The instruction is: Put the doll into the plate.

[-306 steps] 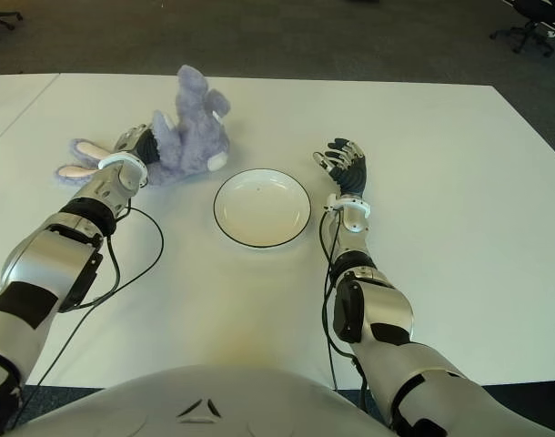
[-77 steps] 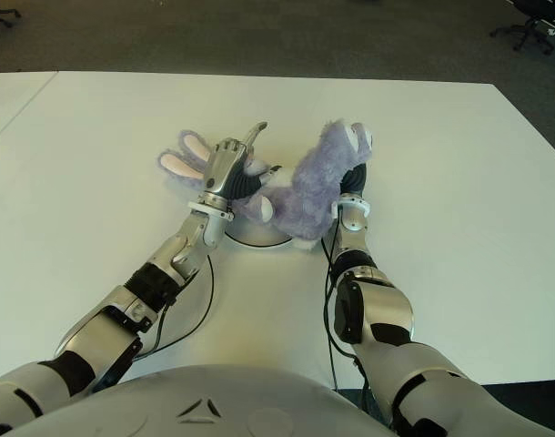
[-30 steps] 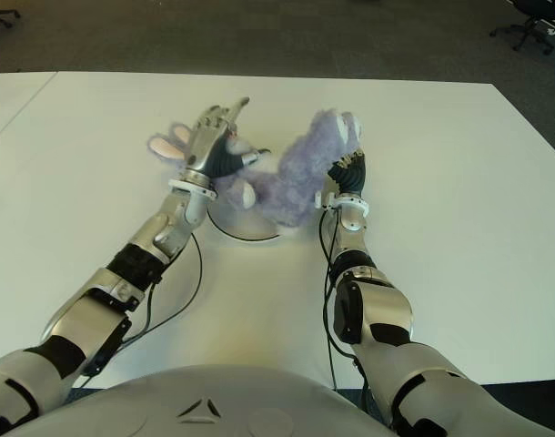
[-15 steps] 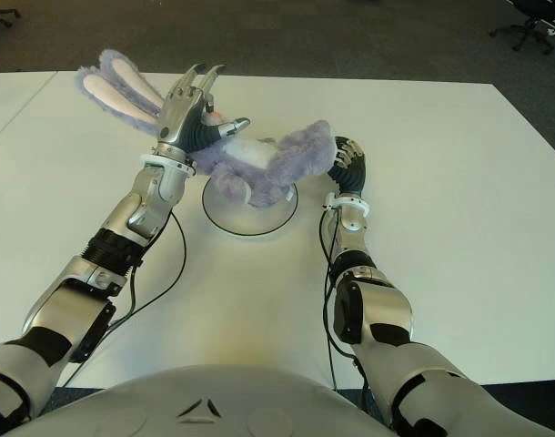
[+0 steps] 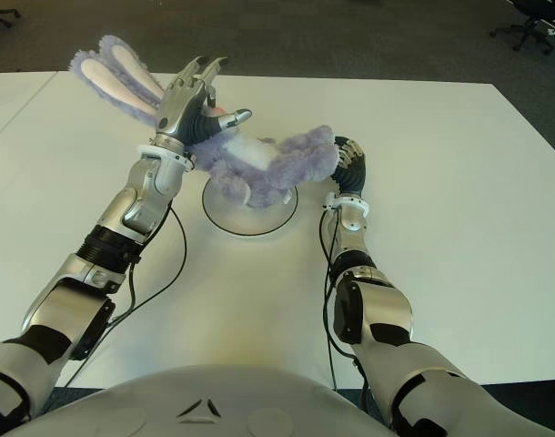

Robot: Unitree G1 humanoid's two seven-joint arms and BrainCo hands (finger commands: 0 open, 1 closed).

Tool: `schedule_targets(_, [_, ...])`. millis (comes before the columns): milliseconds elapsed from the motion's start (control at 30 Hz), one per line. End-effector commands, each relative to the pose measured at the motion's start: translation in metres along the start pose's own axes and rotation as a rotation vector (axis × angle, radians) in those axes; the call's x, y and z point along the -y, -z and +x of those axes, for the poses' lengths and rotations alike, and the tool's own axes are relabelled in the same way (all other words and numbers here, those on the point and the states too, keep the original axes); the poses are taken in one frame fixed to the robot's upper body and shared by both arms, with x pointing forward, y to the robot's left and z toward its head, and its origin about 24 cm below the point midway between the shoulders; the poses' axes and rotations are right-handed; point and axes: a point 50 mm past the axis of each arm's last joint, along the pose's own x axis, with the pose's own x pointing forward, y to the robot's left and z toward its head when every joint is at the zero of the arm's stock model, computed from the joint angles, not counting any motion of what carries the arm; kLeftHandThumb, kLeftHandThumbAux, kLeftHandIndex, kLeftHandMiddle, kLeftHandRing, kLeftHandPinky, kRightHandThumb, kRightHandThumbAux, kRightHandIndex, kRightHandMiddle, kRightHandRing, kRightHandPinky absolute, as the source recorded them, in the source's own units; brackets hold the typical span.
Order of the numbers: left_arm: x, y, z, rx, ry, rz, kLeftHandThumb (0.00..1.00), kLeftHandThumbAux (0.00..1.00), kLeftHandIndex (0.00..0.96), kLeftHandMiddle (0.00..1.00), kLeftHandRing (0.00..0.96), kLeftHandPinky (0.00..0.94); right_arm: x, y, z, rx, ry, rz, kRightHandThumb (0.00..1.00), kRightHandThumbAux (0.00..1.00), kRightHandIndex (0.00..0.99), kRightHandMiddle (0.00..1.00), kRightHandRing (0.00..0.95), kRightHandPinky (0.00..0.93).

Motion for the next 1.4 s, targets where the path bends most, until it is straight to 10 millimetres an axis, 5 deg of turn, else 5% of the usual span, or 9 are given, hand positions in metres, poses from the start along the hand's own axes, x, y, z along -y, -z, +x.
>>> schedule_targets(33, [-0.008, -0.001, 0.006, -0.006, 0.008, 0.013, 0.04, 0.167, 0.0, 0.0, 0.0, 0.0, 0.013, 0.113, -0.108, -0.551, 0.061, -0.01, 0.02, 0.852, 0.284, 0.352, 0.371, 0.368])
schedule_targets(1400, [-0.018, -0.008, 0.012, 0.068, -0.042, -0.01, 0.0, 0.217, 0.0, 0.0, 0.0, 0.0, 0.012, 0.113, -0.109, -0.551, 0.067, -0.003, 0.0, 0.85, 0.284, 0.351, 0.372, 0.358])
